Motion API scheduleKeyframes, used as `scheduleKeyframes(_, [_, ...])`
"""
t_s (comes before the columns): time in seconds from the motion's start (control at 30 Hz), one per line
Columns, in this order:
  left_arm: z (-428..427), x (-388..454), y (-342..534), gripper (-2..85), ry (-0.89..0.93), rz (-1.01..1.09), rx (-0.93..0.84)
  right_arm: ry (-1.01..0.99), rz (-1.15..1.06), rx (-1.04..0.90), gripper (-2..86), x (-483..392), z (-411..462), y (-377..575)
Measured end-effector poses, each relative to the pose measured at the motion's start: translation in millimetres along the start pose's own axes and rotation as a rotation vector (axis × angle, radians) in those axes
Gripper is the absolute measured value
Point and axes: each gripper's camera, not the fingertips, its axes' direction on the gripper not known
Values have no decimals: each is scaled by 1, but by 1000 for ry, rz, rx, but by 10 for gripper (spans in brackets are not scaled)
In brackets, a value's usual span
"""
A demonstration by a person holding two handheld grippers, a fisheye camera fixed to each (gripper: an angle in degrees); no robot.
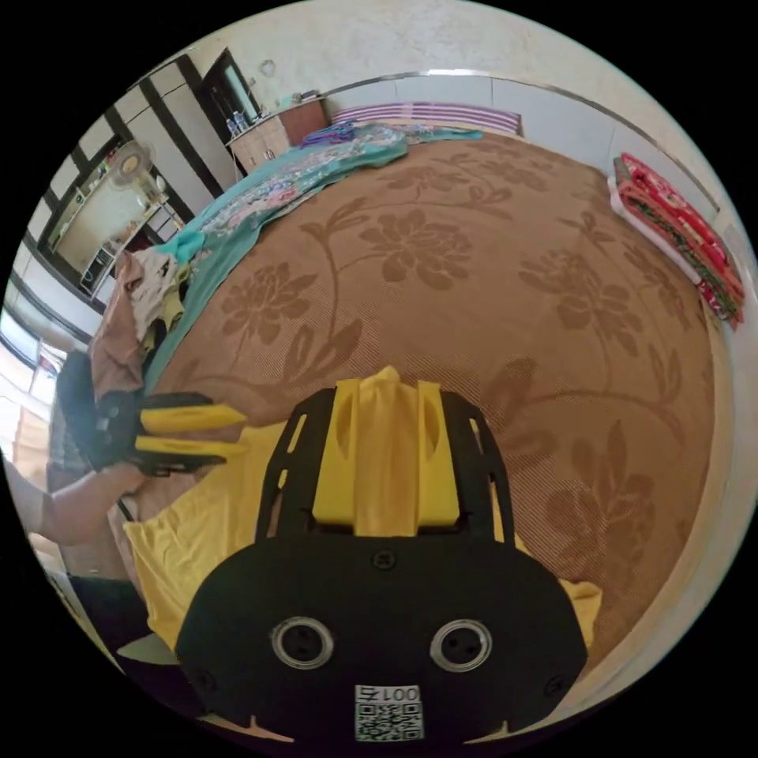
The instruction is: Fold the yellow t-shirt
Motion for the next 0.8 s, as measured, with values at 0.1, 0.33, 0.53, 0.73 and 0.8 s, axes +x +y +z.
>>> scheduleKeyframes(0.1, [10,4,7,22,-40,23,-17,1,75,-60,41,-3,26,7])
scheduleKeyframes(0.33, [11,-22,39,-8,-149,-161,10,31,29,47,31,-27,40,40])
scheduleKeyframes(0.53, [17,-40,61,15,-54,-211,20,31,-27,-84,55,-43,75,63])
scheduleKeyframes(0.73, [15,-18,109,47,8,-114,-71,238,-37,65,39,-79,-4,185])
scheduleKeyframes(0.8, [16,-5,130,55,9,-69,-138,306,-51,76,28,-103,-25,245])
